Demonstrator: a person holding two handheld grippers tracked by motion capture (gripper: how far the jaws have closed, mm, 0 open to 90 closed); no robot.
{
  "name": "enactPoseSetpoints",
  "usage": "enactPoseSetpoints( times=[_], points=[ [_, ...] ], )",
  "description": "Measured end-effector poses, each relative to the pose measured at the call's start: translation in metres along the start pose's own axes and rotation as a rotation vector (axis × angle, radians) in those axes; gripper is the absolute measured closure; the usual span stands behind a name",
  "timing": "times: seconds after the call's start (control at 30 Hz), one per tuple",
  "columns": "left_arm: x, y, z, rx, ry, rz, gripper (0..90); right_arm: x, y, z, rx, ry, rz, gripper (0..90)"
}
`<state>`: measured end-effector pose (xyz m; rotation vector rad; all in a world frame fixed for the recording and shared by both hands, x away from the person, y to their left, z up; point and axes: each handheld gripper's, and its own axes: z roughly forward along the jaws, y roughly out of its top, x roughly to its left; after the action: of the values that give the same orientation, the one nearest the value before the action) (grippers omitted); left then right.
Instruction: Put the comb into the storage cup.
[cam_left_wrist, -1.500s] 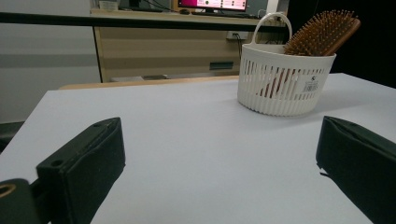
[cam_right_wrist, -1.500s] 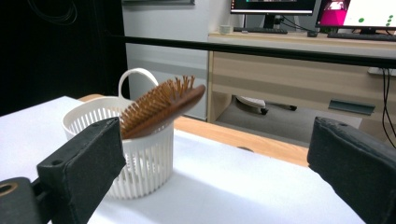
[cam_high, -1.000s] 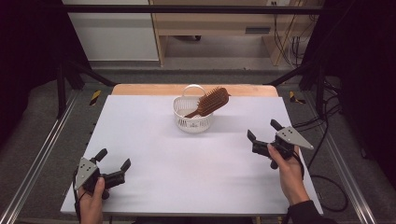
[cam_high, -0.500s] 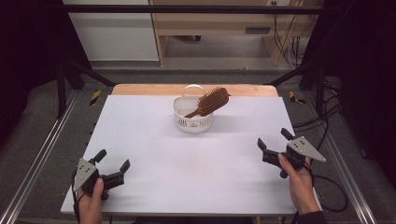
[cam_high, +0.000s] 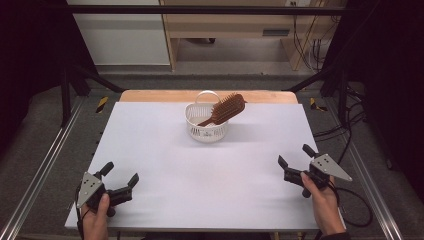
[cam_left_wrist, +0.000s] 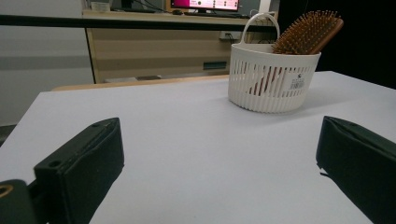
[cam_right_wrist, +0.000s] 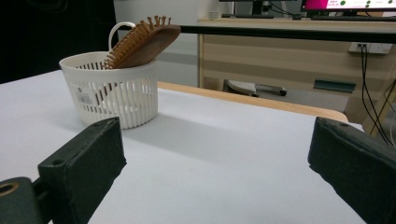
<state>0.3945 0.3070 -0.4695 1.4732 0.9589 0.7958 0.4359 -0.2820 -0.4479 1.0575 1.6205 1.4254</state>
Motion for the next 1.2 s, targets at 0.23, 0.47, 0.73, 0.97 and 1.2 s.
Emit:
enactPoseSetpoints(
  times=[0.23,0.47,0.73,0.97,1.2],
  points=[
    [-0.002,0.001,-0.003,-0.006,-0.015,0.006,0.9,0.005,-0.007,0.0,0.014,0.025,-0.015,4.0],
    [-0.003,0.001,-0.004,-0.004,-0.038,0.01,0.9,0.015,-0.015,0.002,0.028,0.066,-0.029,4.0],
    [-0.005,0.001,-0.004,-0.012,-0.059,0.017,0.9,0.024,-0.022,0.005,0.036,0.103,-0.034,4.1],
    [-0.006,0.002,-0.005,-0.024,-0.067,0.026,0.9,0.029,-0.024,0.007,0.035,0.127,-0.032,4.1],
    [-0.009,0.004,-0.006,-0.04,-0.07,0.035,0.7,0.036,-0.025,0.011,0.027,0.138,-0.047,4.1]
  ],
)
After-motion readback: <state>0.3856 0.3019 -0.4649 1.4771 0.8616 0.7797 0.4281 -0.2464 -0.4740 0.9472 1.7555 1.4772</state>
